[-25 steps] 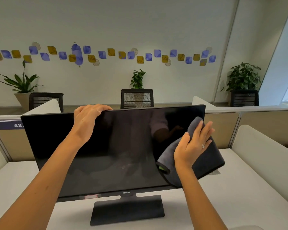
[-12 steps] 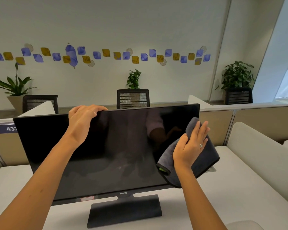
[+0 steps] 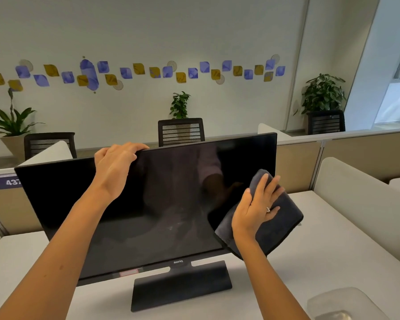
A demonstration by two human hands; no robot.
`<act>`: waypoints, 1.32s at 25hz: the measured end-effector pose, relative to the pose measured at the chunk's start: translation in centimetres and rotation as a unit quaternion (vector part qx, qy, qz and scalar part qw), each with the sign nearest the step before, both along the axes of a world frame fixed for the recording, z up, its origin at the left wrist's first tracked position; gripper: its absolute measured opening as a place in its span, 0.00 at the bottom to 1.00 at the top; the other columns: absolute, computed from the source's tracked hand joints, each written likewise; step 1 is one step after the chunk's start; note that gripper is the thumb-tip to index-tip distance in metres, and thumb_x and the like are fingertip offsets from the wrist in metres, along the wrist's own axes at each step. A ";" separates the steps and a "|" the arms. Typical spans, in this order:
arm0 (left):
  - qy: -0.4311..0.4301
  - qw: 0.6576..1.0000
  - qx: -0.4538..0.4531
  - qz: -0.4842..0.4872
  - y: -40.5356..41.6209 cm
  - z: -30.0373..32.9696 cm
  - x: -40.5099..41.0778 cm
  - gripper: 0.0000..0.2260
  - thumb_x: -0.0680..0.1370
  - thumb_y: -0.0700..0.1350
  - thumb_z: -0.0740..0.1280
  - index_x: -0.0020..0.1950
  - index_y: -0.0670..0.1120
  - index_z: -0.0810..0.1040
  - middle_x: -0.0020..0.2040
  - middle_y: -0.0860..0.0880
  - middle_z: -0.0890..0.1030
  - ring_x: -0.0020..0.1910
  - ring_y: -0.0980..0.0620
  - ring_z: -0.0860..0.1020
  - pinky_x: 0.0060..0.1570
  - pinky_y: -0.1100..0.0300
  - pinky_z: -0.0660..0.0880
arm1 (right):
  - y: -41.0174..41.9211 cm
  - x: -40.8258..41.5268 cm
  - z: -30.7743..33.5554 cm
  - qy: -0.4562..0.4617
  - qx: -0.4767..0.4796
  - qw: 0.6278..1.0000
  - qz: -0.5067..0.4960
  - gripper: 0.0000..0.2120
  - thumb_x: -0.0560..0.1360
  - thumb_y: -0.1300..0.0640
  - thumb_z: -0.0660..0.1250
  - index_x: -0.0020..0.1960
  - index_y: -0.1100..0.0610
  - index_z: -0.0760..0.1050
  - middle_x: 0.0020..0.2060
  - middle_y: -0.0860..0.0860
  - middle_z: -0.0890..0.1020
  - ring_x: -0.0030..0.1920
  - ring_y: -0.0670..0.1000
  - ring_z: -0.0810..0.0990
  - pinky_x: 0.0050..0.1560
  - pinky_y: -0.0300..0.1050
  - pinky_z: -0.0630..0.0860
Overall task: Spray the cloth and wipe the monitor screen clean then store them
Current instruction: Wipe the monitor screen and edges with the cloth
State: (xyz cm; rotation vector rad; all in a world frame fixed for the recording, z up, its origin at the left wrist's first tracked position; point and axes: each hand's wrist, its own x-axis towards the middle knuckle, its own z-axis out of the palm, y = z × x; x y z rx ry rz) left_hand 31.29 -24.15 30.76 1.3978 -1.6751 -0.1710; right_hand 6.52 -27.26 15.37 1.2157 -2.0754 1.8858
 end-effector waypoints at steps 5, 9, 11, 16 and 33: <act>-0.046 0.999 -0.006 0.007 -0.2 -0.1 0.1 0.21 0.72 0.46 0.45 0.52 0.58 0.74 0.47 0.60 0.73 0.46 0.65 0.58 0.61 0.54 0.53 | 0.5 7.6 1.8 0.126 -0.030 0.988 0.081 0.27 0.77 0.50 0.53 0.76 0.48 0.53 0.76 0.50 0.50 0.77 0.56 0.45 0.69 0.68 0.44; -0.092 0.995 -0.011 0.020 -0.6 -0.2 0.2 0.25 0.72 0.46 0.44 0.58 0.55 0.76 0.53 0.56 0.75 0.51 0.63 0.59 0.61 0.55 0.53 | 1.3 12.8 -0.9 0.229 -0.035 0.965 0.123 0.29 0.77 0.50 0.55 0.76 0.45 0.51 0.77 0.49 0.49 0.77 0.57 0.46 0.70 0.66 0.39; -0.092 0.995 -0.017 0.024 -0.7 -0.4 0.3 0.25 0.73 0.46 0.44 0.60 0.54 0.76 0.52 0.56 0.74 0.49 0.64 0.58 0.60 0.55 0.53 | 1.8 13.5 -3.5 0.322 -0.031 0.937 0.133 0.31 0.76 0.51 0.58 0.76 0.46 0.51 0.77 0.50 0.50 0.77 0.58 0.48 0.70 0.68 0.43; -0.080 0.997 -0.015 0.020 -0.7 -0.4 0.3 0.23 0.72 0.45 0.45 0.56 0.57 0.76 0.47 0.59 0.73 0.44 0.65 0.57 0.57 0.56 0.53 | 2.2 9.4 -6.9 0.426 -0.009 0.896 0.124 0.36 0.71 0.48 0.64 0.76 0.45 0.54 0.77 0.49 0.51 0.77 0.54 0.50 0.70 0.67 0.48; -0.089 0.996 -0.015 0.011 -0.6 -0.3 0.4 0.24 0.72 0.45 0.45 0.58 0.55 0.76 0.49 0.56 0.73 0.47 0.64 0.58 0.59 0.56 0.53 | -1.2 3.7 5.3 0.206 -0.078 0.975 0.030 0.27 0.78 0.50 0.54 0.76 0.51 0.54 0.76 0.58 0.56 0.76 0.58 0.48 0.72 0.66 0.47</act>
